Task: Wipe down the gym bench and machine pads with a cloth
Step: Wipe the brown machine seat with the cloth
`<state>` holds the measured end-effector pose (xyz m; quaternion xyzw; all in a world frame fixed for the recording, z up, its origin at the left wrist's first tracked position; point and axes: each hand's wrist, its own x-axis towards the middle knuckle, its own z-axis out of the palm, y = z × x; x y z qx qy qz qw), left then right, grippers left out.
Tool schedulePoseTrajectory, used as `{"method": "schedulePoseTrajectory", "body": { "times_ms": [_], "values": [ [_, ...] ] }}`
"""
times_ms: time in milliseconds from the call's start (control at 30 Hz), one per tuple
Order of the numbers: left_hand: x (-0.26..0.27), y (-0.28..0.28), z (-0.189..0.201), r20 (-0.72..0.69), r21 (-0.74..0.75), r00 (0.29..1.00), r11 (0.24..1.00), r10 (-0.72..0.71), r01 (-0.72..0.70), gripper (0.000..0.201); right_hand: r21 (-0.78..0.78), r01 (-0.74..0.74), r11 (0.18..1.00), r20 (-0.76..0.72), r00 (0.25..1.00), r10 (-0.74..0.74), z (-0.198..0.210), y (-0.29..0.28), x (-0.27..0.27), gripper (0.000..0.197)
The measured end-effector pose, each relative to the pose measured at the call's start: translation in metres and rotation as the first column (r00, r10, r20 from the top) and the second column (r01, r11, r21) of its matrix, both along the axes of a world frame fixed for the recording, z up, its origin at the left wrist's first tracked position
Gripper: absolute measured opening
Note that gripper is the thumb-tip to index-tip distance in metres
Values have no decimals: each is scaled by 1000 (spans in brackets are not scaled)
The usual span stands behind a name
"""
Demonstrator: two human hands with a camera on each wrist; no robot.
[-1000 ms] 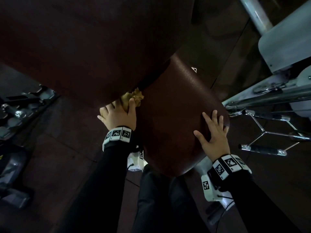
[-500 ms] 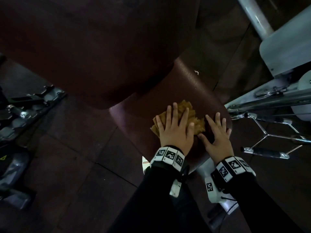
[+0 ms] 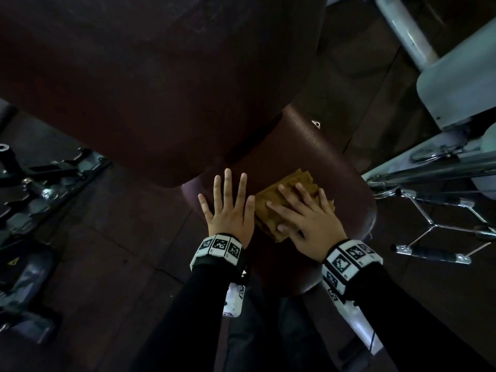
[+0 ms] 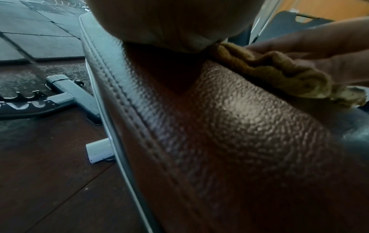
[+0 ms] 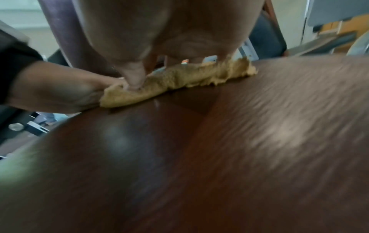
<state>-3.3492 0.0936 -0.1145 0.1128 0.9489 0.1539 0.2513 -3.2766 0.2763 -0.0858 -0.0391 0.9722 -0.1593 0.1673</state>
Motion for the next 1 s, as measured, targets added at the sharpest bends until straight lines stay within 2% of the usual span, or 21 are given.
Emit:
{"method": "schedulePoseTrajectory", "body": {
  "times_ms": [100, 200, 267, 400, 467, 600, 733, 800, 867, 900, 933, 1000],
  "values": [
    [-2, -1, 2, 55, 4, 998, 1000, -18, 18, 49, 58, 190, 980, 66, 979, -194, 2, 19, -11, 52],
    [-4, 0, 4, 107, -19, 993, 999, -40, 42, 52, 129, 439, 889, 92, 887, -452, 3, 40, -30, 52],
    [-6, 0, 6, 146, -33, 988, 998, -49, 55, 54, 193, 515, 835, 78, 840, -537, 3, 51, -46, 54],
    [-10, 1, 11, 234, -31, 970, 997, -62, 71, 54, 95, 546, 832, 108, 826, -554, 2, 51, -78, 68],
    [-12, 2, 13, 270, -40, 960, 996, -69, 83, 55, 138, 491, 860, 108, 856, -506, 3, 48, -85, 73],
    [-14, 3, 16, 301, -51, 951, 994, -74, 93, 55, 158, 505, 849, 69, 852, -519, 7, 47, -95, 59],
    [-15, 5, 17, 319, -70, 945, 993, -70, 97, 56, -36, 629, 777, 157, 771, -617, 9, 62, -127, 41],
    [-15, 6, 17, 327, -82, 943, 992, -64, 95, 56, -156, 646, 747, 218, 761, -612, 4, 73, -150, 35],
    [-16, 7, 17, 336, -94, 940, 991, -60, 97, 55, -326, 677, 660, 337, 735, -588, -3, 79, -175, 28],
    [-16, 7, 16, 339, -99, 939, 990, -59, 98, 55, -401, 684, 609, 392, 729, -561, -7, 80, -187, 19],
    [-16, 7, 16, 341, -101, 938, 990, -58, 98, 55, -441, 670, 597, 413, 742, -528, -10, 82, -197, 17],
    [-16, 7, 15, 339, -104, 939, 990, -58, 99, 55, -506, 632, 587, 434, 775, -459, -13, 83, -208, 25]
  ]
}}
